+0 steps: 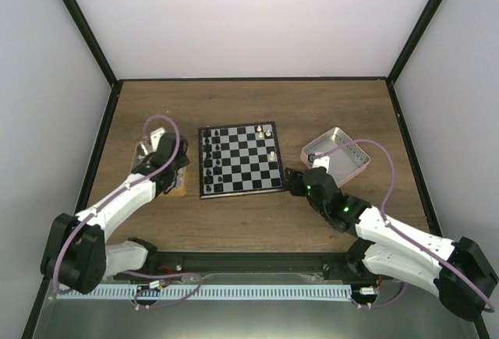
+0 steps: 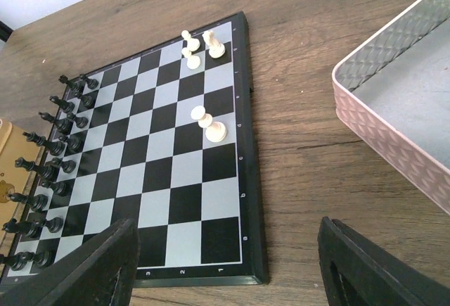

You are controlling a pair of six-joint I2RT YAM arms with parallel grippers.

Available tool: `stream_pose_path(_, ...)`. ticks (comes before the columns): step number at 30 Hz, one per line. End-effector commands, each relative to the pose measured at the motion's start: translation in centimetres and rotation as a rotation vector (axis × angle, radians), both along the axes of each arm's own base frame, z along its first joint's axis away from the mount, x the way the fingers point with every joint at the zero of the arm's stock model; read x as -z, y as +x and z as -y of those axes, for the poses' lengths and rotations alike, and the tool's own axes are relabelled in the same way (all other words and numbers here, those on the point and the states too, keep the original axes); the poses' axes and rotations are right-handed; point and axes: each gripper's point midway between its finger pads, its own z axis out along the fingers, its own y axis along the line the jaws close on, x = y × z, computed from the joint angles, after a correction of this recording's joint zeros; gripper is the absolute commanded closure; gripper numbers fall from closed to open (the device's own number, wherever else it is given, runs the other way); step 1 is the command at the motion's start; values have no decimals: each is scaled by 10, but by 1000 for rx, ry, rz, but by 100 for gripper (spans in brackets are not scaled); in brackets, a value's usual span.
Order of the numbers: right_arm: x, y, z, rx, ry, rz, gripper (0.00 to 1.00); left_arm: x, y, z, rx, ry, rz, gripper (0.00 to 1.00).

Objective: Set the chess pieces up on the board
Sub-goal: Pick up the chess piece from the storage box.

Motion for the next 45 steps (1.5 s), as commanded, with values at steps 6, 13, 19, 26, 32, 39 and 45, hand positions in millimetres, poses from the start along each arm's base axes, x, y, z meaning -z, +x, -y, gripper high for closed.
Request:
stream_pose_path(6, -19, 6, -10, -18, 49, 26, 30, 48, -12, -48, -215, -211, -86, 68)
stream_pose_path(13, -24, 7, -8, -5, 56, 39, 31, 70, -4, -55, -198, -241, -194, 68)
stream_pose_path(19, -17, 7, -9, -14, 44, 29, 30, 84, 0, -53, -169, -240, -261, 65)
stream_pose_path(26, -14, 6, -9, -15, 38, 24, 30, 85, 11, -58, -190, -218, -252, 66)
stream_pose_path(32, -14, 6, -7, -10, 33, 27, 30, 95, 14, -60, -193, -204, -274, 66)
stream_pose_path(39, -12, 6, -7, -11, 28, 24, 30, 107, 17, -63, -199, -183, -296, 69)
stream_pose_path(45, -11, 6, -7, -8, 27, 24, 30, 109, 24, -62, -167, -162, -296, 69)
